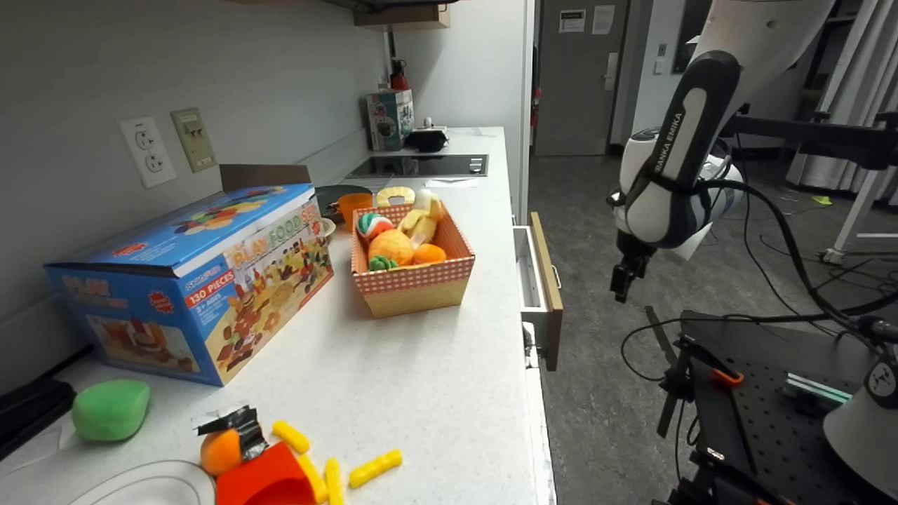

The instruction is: Open the drawer on the left.

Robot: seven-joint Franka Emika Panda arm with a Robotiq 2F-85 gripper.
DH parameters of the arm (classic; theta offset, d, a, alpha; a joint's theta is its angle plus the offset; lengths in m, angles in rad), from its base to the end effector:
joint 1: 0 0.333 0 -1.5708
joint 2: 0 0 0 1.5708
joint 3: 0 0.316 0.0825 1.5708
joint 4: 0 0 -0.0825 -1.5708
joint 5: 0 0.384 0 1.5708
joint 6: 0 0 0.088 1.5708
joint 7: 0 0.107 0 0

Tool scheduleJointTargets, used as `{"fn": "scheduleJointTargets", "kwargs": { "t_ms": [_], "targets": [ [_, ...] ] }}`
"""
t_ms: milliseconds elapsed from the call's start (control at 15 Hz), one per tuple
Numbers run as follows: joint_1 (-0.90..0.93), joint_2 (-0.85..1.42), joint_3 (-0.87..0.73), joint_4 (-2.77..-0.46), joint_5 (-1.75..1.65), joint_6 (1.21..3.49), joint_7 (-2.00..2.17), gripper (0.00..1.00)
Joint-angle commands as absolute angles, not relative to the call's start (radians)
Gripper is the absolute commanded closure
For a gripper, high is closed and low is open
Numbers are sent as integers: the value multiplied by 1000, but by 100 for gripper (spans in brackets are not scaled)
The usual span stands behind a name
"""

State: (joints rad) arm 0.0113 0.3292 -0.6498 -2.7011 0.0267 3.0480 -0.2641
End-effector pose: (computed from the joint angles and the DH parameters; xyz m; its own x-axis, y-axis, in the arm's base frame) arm 0.3117 -0.2643 0.1569 0.9343 -0.3550 0.0320 -0.3537 -0.9123 0.2065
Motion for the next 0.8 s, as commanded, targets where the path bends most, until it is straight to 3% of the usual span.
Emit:
{"fn": "scheduleJointTargets", "kwargs": {
  "t_ms": [0, 267, 733],
  "targets": [
    [-24, 322, -632, -2700, -48, 3050, -209, 0],
    [-24, 322, -634, -2700, -48, 3050, -209, 0],
    [195, 178, -832, -2714, -71, 3079, -249, 0]
  ]
}}
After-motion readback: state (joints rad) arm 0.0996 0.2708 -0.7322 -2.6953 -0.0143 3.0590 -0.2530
